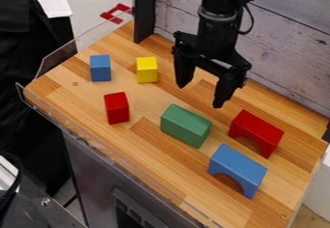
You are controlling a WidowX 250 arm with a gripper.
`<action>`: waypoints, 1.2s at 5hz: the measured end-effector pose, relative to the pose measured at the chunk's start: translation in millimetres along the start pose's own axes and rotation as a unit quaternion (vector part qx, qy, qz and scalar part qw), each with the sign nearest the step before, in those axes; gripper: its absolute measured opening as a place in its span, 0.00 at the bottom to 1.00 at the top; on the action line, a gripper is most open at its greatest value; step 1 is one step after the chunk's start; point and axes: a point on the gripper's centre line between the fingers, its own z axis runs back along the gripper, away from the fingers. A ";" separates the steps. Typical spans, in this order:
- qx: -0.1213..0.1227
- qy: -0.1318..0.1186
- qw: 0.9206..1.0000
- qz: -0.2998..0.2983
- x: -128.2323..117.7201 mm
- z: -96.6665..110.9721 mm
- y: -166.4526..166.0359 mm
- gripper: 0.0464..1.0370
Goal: Put the zink block on the blue block
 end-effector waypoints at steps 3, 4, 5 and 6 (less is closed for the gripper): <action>0.006 -0.038 0.990 0.138 -12.0 -16.0 7.7 0.96; 0.015 -0.049 0.979 0.196 -12.4 -7.7 9.9 0.96; 0.028 -0.076 0.946 0.313 -7.8 -3.6 16.6 0.96; 0.051 -0.103 0.902 0.416 -5.0 -0.4 16.0 0.96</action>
